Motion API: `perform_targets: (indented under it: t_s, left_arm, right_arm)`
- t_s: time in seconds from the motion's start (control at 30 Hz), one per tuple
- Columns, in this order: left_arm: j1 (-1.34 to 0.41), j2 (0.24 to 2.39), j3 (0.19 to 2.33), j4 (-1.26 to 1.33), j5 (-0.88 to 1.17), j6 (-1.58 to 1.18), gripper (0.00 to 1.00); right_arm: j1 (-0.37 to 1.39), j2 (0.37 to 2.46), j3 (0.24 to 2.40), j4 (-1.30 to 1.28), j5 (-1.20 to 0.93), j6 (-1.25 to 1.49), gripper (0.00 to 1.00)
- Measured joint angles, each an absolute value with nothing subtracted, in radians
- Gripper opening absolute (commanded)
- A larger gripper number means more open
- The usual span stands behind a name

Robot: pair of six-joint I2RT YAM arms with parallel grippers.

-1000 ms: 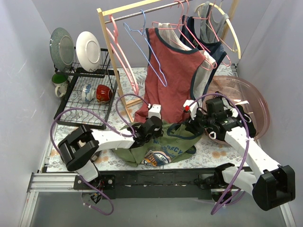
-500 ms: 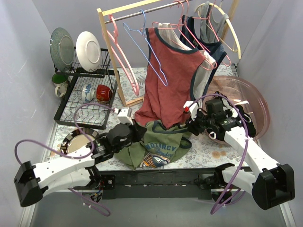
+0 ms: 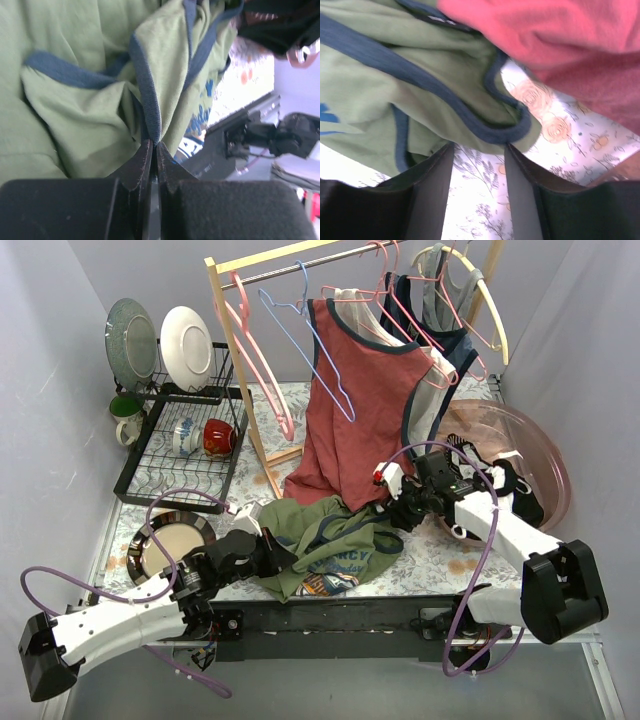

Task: Place the tank top on the hanger

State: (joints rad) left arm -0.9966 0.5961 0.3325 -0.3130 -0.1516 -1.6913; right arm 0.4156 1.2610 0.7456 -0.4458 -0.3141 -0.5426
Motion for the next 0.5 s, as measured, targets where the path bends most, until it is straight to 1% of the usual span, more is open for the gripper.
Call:
perform_targets:
  t_s: [0.07, 0.1, 0.13, 0.3, 0.4, 0.43, 0.47, 0.5]
  left_arm:
    - [-0.997, 0.595, 0.331, -0.323, -0.122, -1.705, 0.0]
    - [-0.997, 0.593, 0.331, -0.328, -0.112, -1.711, 0.0]
    - [-0.997, 0.59, 0.331, -0.336, -0.105, -1.715, 0.0]
    - [-0.997, 0.551, 0.342, -0.381, -0.107, -1.718, 0.0]
    - [-0.997, 0.516, 0.378, -0.423, -0.126, -1.713, 0.0]
    - [-0.997, 0.503, 0.398, -0.435, -0.135, -1.709, 0.0]
    - [-0.997, 0.49, 0.416, -0.448, -0.143, -1.706, 0.0]
    - [-0.997, 0.475, 0.438, -0.461, -0.15, -1.701, 0.0]
  right_arm:
    - [0.415, 1.266, 0.745, -0.446, -0.294, -0.546, 0.26]
    - [0.415, 1.266, 0.745, -0.447, -0.288, -0.55, 0.08]
    - [0.415, 1.266, 0.745, -0.449, -0.284, -0.555, 0.01]
    - [0.414, 1.257, 0.744, -0.477, -0.295, -0.588, 0.01]
    - [0.414, 1.213, 0.744, -0.494, -0.319, -0.606, 0.01]
    - [0.415, 1.193, 0.748, -0.5, -0.334, -0.61, 0.06]
    - [0.415, 1.176, 0.754, -0.506, -0.349, -0.614, 0.17]
    - [0.415, 1.163, 0.766, -0.515, -0.367, -0.621, 0.35]
